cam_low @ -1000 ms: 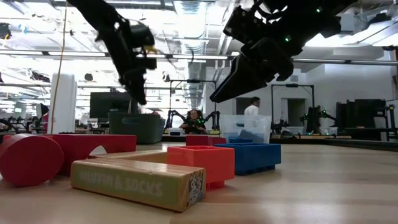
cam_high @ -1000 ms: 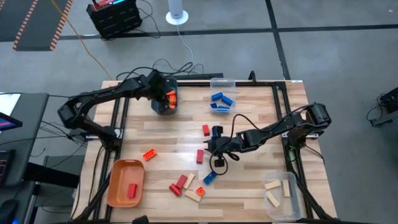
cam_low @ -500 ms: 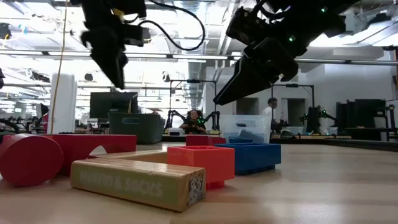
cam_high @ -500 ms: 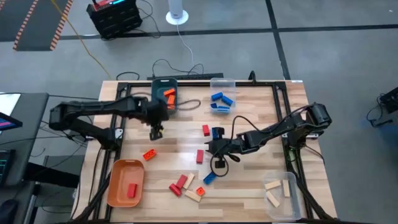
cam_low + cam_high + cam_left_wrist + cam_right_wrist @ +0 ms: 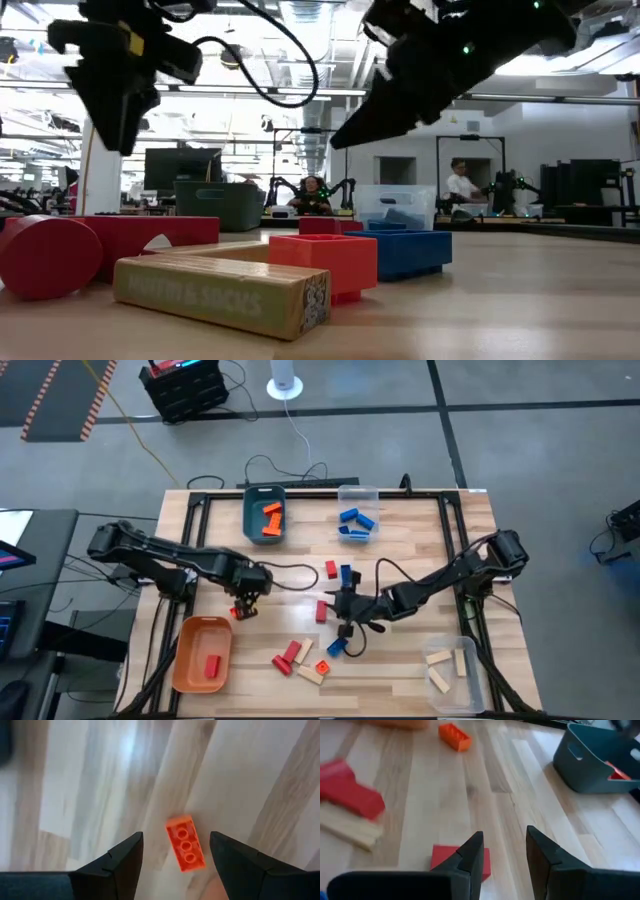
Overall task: Sort blocks
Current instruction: Put the orange game piece into the blue bin
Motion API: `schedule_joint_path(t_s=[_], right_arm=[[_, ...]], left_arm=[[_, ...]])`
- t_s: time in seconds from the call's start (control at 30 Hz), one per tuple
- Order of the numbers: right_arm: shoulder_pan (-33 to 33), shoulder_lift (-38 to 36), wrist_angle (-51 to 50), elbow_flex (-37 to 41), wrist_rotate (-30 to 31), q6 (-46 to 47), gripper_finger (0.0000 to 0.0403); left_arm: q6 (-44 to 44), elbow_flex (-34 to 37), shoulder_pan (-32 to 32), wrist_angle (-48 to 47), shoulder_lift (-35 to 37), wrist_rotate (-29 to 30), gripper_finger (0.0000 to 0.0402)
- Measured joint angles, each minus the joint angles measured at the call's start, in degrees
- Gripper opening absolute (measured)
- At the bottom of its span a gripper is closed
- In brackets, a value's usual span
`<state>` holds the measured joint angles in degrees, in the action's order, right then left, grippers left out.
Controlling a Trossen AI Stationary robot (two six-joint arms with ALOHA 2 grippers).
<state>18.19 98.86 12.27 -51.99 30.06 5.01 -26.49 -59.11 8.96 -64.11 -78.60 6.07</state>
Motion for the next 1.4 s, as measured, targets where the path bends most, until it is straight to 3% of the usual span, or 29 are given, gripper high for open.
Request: schedule_joint_path(t_s=[0.37,0.6,1.1,1.4], right_arm=[[0.05,1.61,0.26,0.02,2.19,-4.01,0.0123],[0.01,1.61,-0.02,0.02,2.10,-4.12,0.0123],[0.29,1.61,-0.34,0.02,1.95,-3.97,0.0123],[0.95,1.61,-0.28,0.02,1.93,-4.01,0.0123]], left_arm=[[-3.66,0.00,1.36,-0.52,-6.80,0.22,0.0225],[-3.09,0.00,1.36,-0.57,-6.89,0.13,0.0225],[-12.73,0.02,5.12,-1.14,-6.89,-1.40,0.0225],[-16.50,6.70,6.16,2.58,-6.88,0.04,0.0225]])
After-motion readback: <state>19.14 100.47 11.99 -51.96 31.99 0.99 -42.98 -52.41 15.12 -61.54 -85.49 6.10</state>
